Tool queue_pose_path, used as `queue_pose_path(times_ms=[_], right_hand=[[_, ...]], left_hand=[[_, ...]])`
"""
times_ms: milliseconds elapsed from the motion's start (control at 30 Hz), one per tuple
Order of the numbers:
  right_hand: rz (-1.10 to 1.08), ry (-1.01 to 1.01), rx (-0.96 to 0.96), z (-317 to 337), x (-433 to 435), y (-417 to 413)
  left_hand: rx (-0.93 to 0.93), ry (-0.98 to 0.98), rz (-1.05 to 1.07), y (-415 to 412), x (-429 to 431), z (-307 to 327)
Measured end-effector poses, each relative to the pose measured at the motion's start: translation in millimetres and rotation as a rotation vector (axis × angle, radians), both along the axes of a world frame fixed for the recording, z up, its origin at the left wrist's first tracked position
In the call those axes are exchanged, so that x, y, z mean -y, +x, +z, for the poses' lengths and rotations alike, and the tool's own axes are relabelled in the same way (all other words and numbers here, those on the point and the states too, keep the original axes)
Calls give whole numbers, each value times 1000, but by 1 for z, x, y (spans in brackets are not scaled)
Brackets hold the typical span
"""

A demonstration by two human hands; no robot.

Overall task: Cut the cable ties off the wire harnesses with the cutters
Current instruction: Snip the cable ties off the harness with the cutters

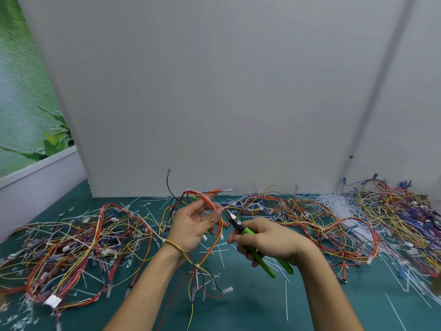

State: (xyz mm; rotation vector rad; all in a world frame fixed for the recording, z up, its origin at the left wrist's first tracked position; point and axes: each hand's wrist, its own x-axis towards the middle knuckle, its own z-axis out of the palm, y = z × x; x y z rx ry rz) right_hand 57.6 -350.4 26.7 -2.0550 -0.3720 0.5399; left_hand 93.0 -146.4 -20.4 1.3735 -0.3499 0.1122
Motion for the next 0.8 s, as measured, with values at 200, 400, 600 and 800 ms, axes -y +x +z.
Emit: queue_pose_path(times_ms=[200, 400, 600, 800], right_hand=[[17, 18, 14, 1, -4, -1], [31, 21, 44, 0, -3, -2], [53, 21, 88, 0, -4, 0], [26, 54, 128, -4, -7, 0]], left_hand=[[8, -17, -16, -2, 1, 1], [18, -15, -58, -6, 2, 4], [14, -5, -69, -6, 0, 4], [36, -30, -110, -6, 0, 5]])
